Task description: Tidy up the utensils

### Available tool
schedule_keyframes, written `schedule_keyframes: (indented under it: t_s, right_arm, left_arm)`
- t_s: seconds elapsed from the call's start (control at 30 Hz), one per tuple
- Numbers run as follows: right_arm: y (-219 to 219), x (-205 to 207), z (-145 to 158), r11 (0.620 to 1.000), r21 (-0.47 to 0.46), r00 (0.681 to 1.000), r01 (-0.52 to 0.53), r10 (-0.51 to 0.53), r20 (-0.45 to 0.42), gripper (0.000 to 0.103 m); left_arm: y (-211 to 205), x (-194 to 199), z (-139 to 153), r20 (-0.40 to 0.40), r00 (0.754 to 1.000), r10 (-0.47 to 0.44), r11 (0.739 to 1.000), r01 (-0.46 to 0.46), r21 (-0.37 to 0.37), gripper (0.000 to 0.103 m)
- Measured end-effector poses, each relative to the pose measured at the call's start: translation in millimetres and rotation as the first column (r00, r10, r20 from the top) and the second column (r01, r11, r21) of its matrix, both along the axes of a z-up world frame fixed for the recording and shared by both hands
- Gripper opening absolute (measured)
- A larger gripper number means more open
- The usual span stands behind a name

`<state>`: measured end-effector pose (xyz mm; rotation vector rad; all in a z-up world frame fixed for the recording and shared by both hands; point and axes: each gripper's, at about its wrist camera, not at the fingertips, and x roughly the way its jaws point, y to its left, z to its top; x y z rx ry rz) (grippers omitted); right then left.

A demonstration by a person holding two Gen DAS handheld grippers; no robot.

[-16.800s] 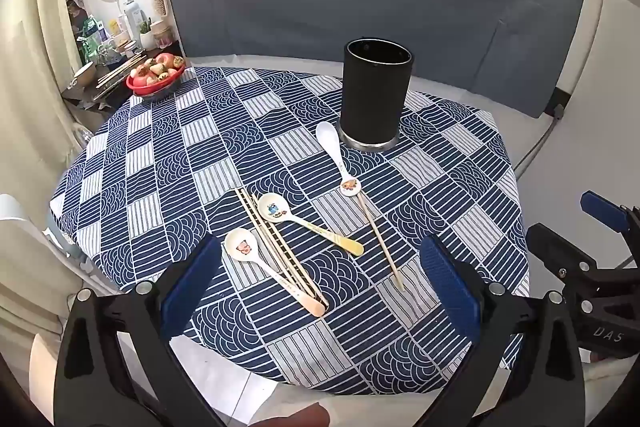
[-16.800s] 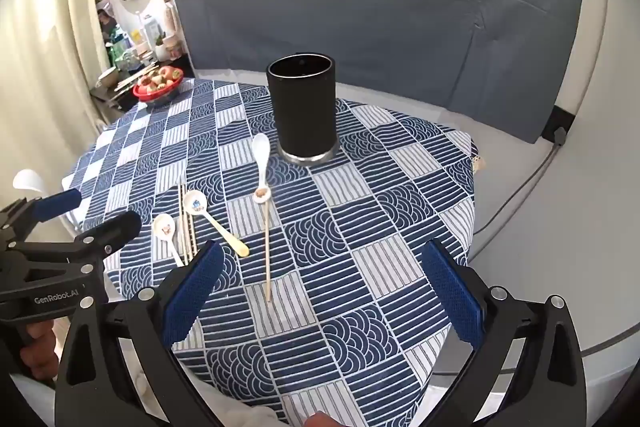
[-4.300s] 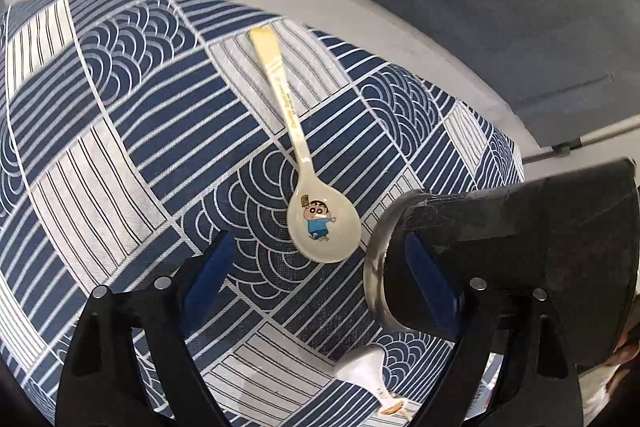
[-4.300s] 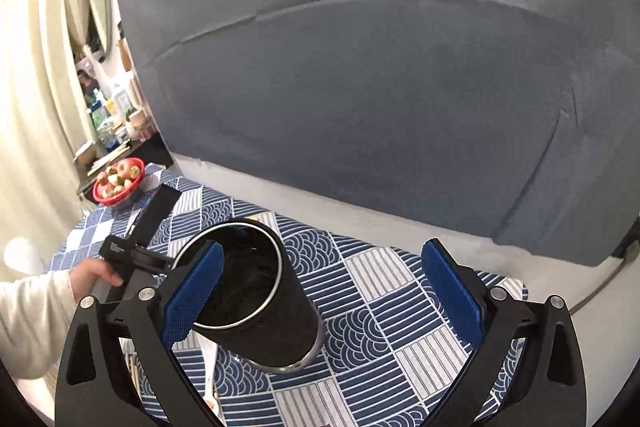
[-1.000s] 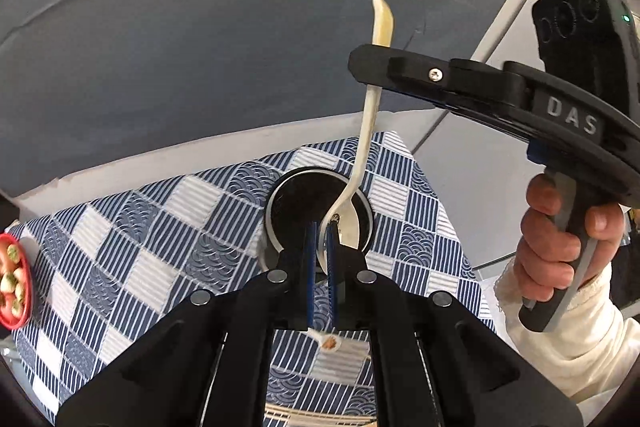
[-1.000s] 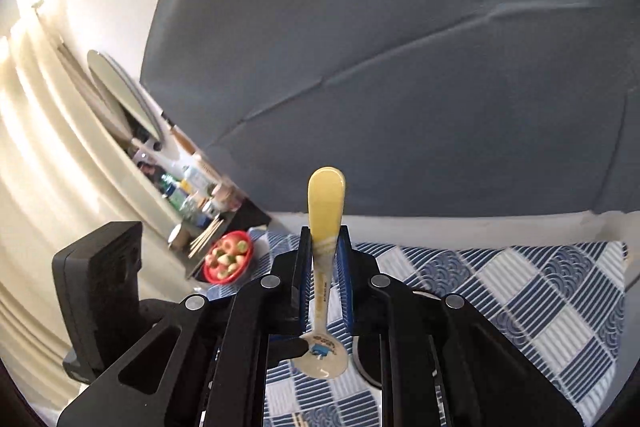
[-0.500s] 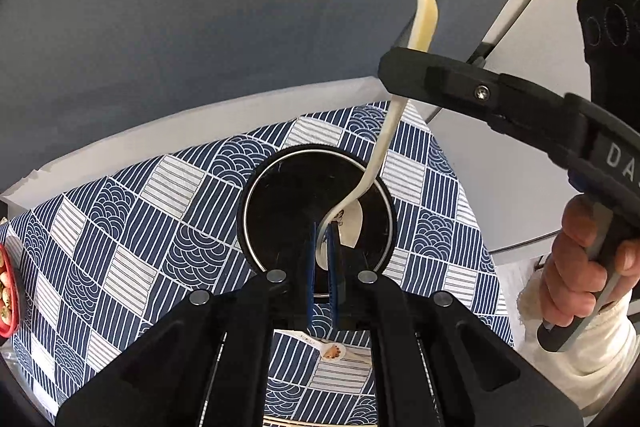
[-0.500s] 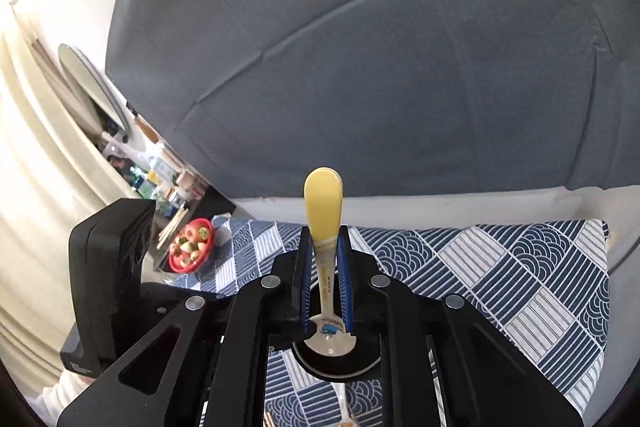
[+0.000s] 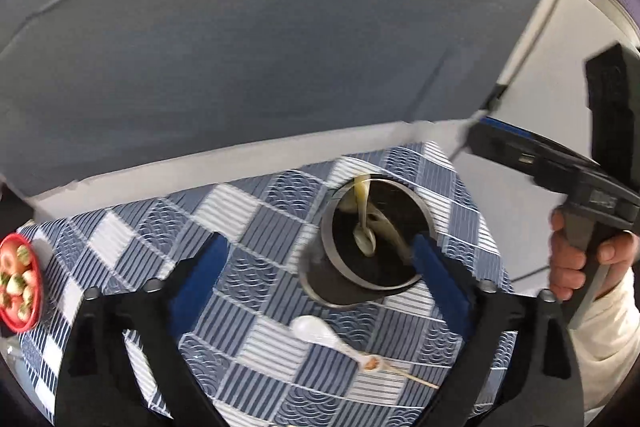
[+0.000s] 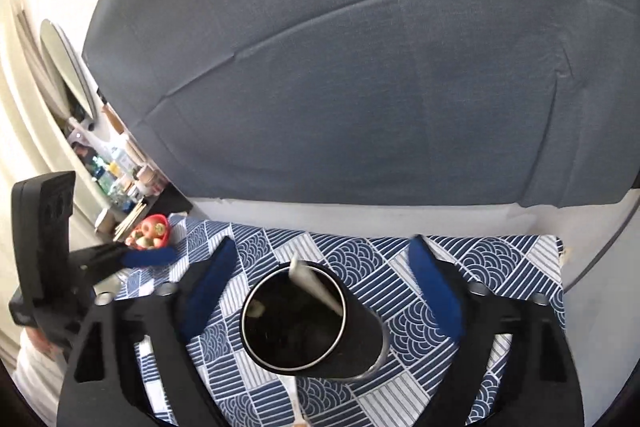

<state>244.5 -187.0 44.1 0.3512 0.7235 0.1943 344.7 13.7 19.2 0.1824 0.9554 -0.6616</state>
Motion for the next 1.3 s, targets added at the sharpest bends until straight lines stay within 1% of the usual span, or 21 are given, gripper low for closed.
schedule_keyframes:
  t_s: [0.1, 0.2, 0.3, 0.37, 0.53, 0.63, 0.7, 0.8, 0.87, 1.03, 1.07, 1.13, 1.23, 1.3]
  right_arm:
    - [-1.1, -4.1, -0.8, 1.000, 0.005, 1.000, 0.000, 0.000, 0.001, 0.087]
    - [-0.9, -4.9, -3.4, 1.000, 0.013, 1.000, -0.010, 0.010, -0.009, 0.087]
    - [2.9, -7.0, -5.8, 1.000, 0.011, 0.999, -0.027, 0.027, -0.017, 0.088]
    - [4.6, -10.3, -7.1, 1.000, 0.005, 0.999, -0.030, 0.030, -0.014, 0.088]
    - [6.9, -17.3, -14.4, 0.999, -0.013, 0.999, -0.030, 0.030, -0.028, 0.088]
    - [5.5, -24.6, -22.7, 1.000, -0.021, 0.999, -0.015, 0.014, -0.040, 0.088]
    - [4.3, -29.1, -29.3, 1.000, -0.027, 0.999, -0.009, 0.008, -0.054, 0.088]
    - [5.0, -37.2, -41.3, 0.999, -0.052, 0.997, -0.004, 0.000, -0.079, 0.089]
    - [6.2, -42.5, -53.0, 0.998, -0.062, 0.995, -0.016, 0.009, -0.101, 0.089]
    - [12.3, -53.3, -83.3, 0.993, -0.110, 0.986, -0.037, 0.019, -0.163, 0.089]
    - [13.2, -55.5, -89.3, 0.992, -0.121, 0.986, -0.045, 0.025, -0.162, 0.089]
    - [16.0, -59.2, -103.8, 0.992, -0.116, 0.978, -0.059, 0.034, -0.205, 0.089]
    - [22.4, -63.3, -122.7, 0.991, -0.107, 0.962, -0.080, 0.049, -0.268, 0.089]
    - [26.8, -68.1, -132.0, 0.992, -0.101, 0.958, -0.082, 0.051, -0.281, 0.089]
  left_arm:
    - [19.1, 3.1, -14.3, -0.042, 0.998, 0.041, 0.999, -0.041, -0.006, 0.096]
    - [35.0, 3.5, -27.7, -0.075, 0.996, 0.048, 0.998, -0.051, -0.034, 0.096]
    - [43.6, 1.4, -40.1, -0.107, 0.993, 0.057, 0.998, -0.060, -0.025, 0.096]
    - [46.2, -1.3, -48.6, -0.112, 0.992, 0.052, 0.999, -0.053, -0.006, 0.096]
    - [43.7, -10.9, -73.3, -0.096, 0.995, 0.011, 0.997, -0.004, 0.080, 0.096]
    - [44.0, -12.4, -88.9, -0.130, 0.991, -0.009, 0.996, 0.021, 0.086, 0.096]
    - [45.6, -11.3, -100.1, -0.158, 0.987, -0.019, 0.997, 0.030, 0.071, 0.096]
    - [49.3, -7.3, -119.8, -0.198, 0.980, -0.011, 0.997, 0.027, 0.077, 0.096]
    - [51.7, -5.5, -131.2, -0.206, 0.979, -0.007, 0.996, 0.025, 0.085, 0.096]
    - [57.8, -3.8, -163.9, -0.273, 0.962, -0.019, 0.995, 0.044, 0.086, 0.096]
    - [57.8, -4.5, -168.6, -0.273, 0.962, -0.022, 0.994, 0.049, 0.093, 0.096]
    - [56.0, -6.4, -176.8, -0.265, 0.964, -0.029, 0.992, 0.061, 0.114, 0.096]
    - [50.2, -9.4, -186.0, -0.277, 0.959, -0.065, 0.988, 0.101, 0.119, 0.096]
    - [45.2, -11.2, -190.4, -0.282, 0.955, -0.095, 0.983, 0.135, 0.123, 0.096]
